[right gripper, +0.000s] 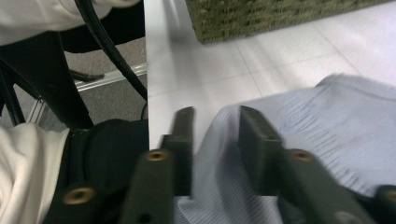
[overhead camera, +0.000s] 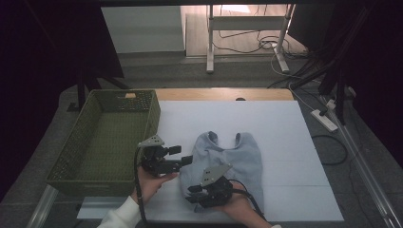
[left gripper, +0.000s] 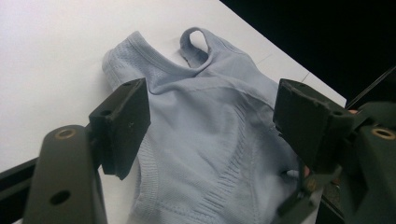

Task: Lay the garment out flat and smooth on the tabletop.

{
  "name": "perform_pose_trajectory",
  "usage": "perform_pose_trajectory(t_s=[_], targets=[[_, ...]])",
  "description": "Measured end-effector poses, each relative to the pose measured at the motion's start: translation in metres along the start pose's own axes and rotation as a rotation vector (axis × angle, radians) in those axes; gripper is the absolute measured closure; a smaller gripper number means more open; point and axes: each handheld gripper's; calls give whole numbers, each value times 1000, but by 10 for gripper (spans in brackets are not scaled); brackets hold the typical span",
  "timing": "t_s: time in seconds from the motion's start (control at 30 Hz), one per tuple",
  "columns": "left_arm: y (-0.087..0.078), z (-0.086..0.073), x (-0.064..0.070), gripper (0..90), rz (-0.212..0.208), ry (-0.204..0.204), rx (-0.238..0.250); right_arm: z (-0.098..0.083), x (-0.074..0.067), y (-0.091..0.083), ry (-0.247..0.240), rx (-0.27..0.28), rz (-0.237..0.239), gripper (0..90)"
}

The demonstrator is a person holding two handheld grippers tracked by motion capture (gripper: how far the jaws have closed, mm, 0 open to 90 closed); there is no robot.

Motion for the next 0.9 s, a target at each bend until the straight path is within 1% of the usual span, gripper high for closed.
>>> perform_pose_trajectory(t_s=[0.1,0.17,0.2,0.3,0.37,0.43,0.47,0.5,0.53,0.7,0.83,0.9], targets=[[-1,0,0,270,0,0,2,5,2,-18,20,54,-22,540],[-1,0,0,270,0,-2,4,6,7,-36,41,80,-57,528],[-1,0,0,271,0,-2,3,5,11,-45,53,84,-86,522],[-1,0,0,270,-1,0,1,-5,24,-70,59,46,-217,499],[0,1,0,270,-1,2,0,-16,33,-85,97,35,-277,493],[0,1,1,270,-2,3,0,-25,41,-97,122,13,-331,476],[0,1,1,270,-3,3,-1,-30,44,-103,140,4,-346,471],[1,1,1,270,-2,3,-2,-34,46,-108,149,-5,-365,471],[1,1,1,270,-2,4,-3,-38,47,-112,147,-17,-394,470],[1,0,1,270,-1,4,-7,-56,47,-132,177,-57,-485,467],[2,0,1,270,-1,4,-7,-69,50,-143,211,-98,-552,467],[2,0,1,270,-1,4,-7,-75,53,-146,232,-117,-570,467]])
Point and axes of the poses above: each handheld gripper's, and its own axes: y roughly forward along the jaws, z roughly out of its top, x roughly to its right, and after that the axes turned 6 degrees about x, right-handed
